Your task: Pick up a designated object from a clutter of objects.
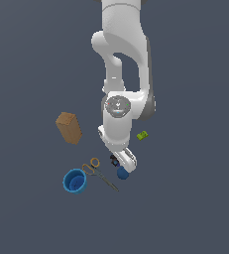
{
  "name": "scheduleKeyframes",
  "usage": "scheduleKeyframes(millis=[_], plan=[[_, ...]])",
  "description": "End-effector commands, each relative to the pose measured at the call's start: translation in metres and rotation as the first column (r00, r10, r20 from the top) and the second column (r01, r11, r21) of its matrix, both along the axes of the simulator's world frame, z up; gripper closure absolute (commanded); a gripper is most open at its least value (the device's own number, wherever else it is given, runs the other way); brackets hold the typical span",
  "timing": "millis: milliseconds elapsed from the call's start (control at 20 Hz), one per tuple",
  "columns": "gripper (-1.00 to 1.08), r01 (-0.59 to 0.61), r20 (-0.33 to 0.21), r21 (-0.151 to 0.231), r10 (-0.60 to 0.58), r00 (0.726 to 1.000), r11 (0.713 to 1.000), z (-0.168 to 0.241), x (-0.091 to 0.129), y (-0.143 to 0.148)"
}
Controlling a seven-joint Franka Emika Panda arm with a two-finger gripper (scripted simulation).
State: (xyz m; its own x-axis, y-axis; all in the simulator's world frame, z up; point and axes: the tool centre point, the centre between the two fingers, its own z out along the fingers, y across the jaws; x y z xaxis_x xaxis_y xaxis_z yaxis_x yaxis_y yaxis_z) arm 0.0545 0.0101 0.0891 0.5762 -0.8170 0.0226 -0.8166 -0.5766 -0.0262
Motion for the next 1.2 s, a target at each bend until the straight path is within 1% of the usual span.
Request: scheduleKeyframes(millis=[0, 200, 950, 1150], plan=[[1.08, -0.001, 0.000, 0.000, 0.001, 1.000, 1.000, 0.019, 0.000, 0.003], [1.08, -0.002, -0.004, 0.000, 0.002, 1.000, 1.000, 0.055, 0.000, 0.009], [1.08, -0.009, -0.023, 0.001, 0.009, 1.000, 1.000, 0.213, 0.003, 0.036], [1.08, -0.011, -0.027, 0.002, 0.011, 1.000, 1.000, 0.248, 0.006, 0.042]])
